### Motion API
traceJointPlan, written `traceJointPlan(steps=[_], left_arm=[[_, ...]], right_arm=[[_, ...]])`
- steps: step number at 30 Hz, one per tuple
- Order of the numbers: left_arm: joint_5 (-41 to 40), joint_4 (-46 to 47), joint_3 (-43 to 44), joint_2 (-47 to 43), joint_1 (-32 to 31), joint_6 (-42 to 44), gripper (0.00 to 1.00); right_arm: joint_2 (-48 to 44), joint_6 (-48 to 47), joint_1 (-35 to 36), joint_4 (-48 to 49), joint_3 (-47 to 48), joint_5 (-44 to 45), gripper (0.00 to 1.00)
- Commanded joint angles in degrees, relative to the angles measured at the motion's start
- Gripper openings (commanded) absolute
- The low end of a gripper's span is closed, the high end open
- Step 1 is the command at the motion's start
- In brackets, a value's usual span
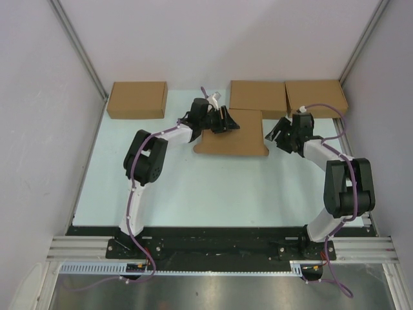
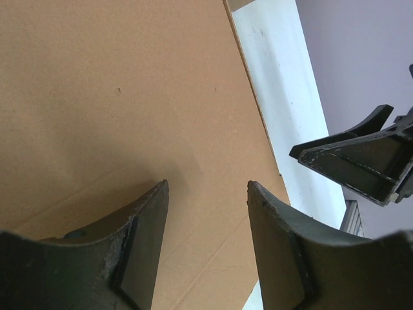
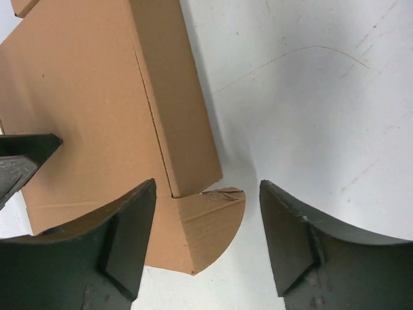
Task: Fold the paper box
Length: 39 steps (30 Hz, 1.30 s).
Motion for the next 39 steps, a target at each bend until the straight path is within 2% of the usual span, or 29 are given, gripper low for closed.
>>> traceJointPlan(steps=[1, 3, 4, 7, 9, 12, 15, 24, 39], left_arm=[[-0.9, -2.1, -0.5, 0.5, -0.5, -0.3, 0.58], [-0.9, -2.1, -0.6, 0.3, -0.4, -0.3, 0.59], [-0.9, -2.1, -0.6, 0.2, -0.4, -0.3, 0.58], [-1.0, -2.1, -0.8, 0.1, -0.4, -0.2, 0.58], [-1.0, -2.2, -0.9, 0.1, -0.4, -0.1, 0.59], [-1.1, -2.6, -1.0, 0.1, -0.3, 0.0, 0.58], [-1.2, -2.6, -1.3, -0.2, -0.2, 0.2, 0.58], [-1.2, -2.7, -1.9, 0.1, -0.2, 0.2, 0.58], [-0.9, -2.3, -2.5, 0.0, -0.2, 0.0, 0.58]], right_arm=[[1.5, 1.4, 0.0, 2.4, -0.3, -0.4, 0.55], [2.2, 1.5, -0.2, 1.6, -0.3, 0.8, 0.46], [2.7, 1.3, -0.3, 0.8, -0.3, 1.5, 0.35], [4.0, 0.4, -0.3, 0.3, -0.2, 1.5, 0.22], [4.6, 0.2, -0.3, -0.1, -0.3, 1.5, 0.19], [5.6, -0.2, -0.1, -0.2, -0.2, 0.6, 0.2], [5.0, -1.7, 1.2, -1.1, -0.3, 1.3, 0.25], [5.6, -3.2, 4.2, -2.3, -0.3, 0.3, 0.26], [4.4, -5.4, 6.3, -2.8, -0.3, 5.2, 0.27]])
